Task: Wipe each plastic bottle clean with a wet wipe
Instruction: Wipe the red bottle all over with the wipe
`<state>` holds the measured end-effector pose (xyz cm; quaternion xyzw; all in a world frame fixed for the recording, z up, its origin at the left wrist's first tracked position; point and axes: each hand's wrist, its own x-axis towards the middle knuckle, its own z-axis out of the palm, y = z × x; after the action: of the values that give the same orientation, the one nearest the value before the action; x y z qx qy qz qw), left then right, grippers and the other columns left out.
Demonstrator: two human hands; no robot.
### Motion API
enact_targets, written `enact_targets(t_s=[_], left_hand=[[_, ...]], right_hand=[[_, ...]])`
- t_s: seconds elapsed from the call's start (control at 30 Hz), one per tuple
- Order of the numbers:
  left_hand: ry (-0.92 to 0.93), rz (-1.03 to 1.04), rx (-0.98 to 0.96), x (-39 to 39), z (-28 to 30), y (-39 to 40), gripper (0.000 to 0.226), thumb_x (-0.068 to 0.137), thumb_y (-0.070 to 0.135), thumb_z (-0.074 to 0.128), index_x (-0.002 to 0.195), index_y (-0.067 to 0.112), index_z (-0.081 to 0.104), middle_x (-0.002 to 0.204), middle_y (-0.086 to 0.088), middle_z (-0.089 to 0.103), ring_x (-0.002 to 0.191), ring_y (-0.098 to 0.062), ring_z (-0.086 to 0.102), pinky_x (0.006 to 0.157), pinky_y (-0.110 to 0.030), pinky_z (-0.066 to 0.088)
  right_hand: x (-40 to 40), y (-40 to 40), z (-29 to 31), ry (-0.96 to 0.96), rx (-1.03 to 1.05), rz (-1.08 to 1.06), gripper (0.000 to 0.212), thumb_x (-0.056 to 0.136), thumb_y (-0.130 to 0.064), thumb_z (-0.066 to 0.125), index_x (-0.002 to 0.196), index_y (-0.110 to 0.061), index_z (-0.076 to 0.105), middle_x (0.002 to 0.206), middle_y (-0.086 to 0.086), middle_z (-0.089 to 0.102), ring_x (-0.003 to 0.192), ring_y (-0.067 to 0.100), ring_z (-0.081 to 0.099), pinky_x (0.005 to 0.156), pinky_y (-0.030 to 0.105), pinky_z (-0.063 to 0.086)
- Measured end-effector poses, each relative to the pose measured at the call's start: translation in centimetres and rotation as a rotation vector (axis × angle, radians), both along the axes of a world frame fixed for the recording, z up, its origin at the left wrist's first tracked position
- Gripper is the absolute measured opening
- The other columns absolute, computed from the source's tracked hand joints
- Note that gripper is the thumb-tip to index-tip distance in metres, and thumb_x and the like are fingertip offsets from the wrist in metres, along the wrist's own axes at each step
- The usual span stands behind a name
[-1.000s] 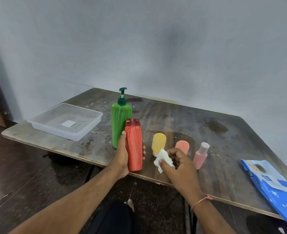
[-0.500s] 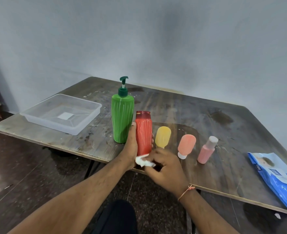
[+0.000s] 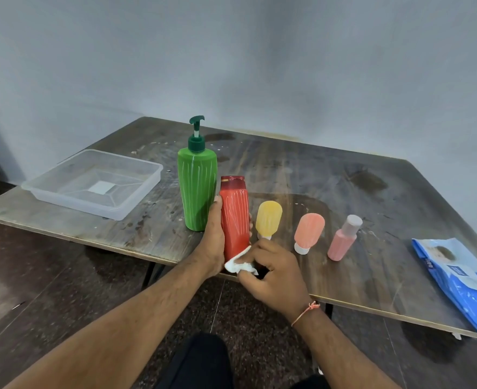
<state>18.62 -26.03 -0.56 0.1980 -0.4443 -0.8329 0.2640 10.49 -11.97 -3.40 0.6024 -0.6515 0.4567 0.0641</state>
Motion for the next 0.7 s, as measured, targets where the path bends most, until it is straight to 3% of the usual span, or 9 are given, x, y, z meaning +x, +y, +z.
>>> enact_targets(t_s=[0.1,0.2,0.37,0.53,0.7], left_hand=[[-0.011,-0.011,-0.001,0.1,-0.08,0.13,0.083,0.097,0.077,0.031,0.106,0.006,0.071,0.088,-0.013,0.07,0.076,-0.022,0.066,0.073,-0.036,0.057],[-0.02,-0.021,0.017,0.18,0.24,0.04,0.081,0.096,0.076,0.032,0.107,0.006,0.071,0.088,-0.012,0.072,0.076,-0.021,0.068,0.074,-0.036,0.058],[0.008,-0.04,0.026,0.24,0.39,0.04,0.083,0.085,0.079,0.04,0.11,0.005,0.07,0.089,-0.013,0.07,0.075,-0.022,0.065,0.073,-0.036,0.054],[-0.005,-0.035,0.039,0.32,0.2,0.04,0.081,0.096,0.077,0.033,0.109,0.006,0.07,0.089,-0.013,0.07,0.077,-0.023,0.067,0.074,-0.037,0.056],[0.006,-0.026,0.032,0.33,0.37,0.21,0.082,0.089,0.078,0.04,0.111,0.005,0.07,0.09,-0.013,0.07,0.076,-0.022,0.065,0.074,-0.035,0.055]], right_hand=[[-0.09,-0.25,0.27,-0.069,-0.054,-0.104,0.018,0.086,-0.008,0.076,0.098,-0.019,0.082,0.094,-0.01,0.067,0.085,0.009,0.066,0.073,0.028,0.055],[0.26,-0.3,0.58,-0.048,-0.057,-0.056,0.03,0.089,-0.004,0.079,0.112,-0.022,0.083,0.101,-0.01,0.068,0.092,0.007,0.067,0.077,0.022,0.054],[0.12,-0.02,0.13,-0.003,-0.022,-0.018,0.022,0.082,-0.007,0.079,0.097,-0.021,0.085,0.087,-0.006,0.064,0.078,0.011,0.063,0.067,0.03,0.052],[0.23,-0.27,0.3,-0.024,-0.069,-0.036,0.031,0.09,-0.005,0.079,0.115,-0.023,0.084,0.1,-0.008,0.067,0.091,0.01,0.067,0.076,0.026,0.054],[0.29,-0.06,-0.05,-0.035,-0.037,-0.02,0.028,0.082,-0.006,0.079,0.101,-0.025,0.087,0.088,-0.008,0.062,0.079,0.013,0.063,0.067,0.034,0.053]])
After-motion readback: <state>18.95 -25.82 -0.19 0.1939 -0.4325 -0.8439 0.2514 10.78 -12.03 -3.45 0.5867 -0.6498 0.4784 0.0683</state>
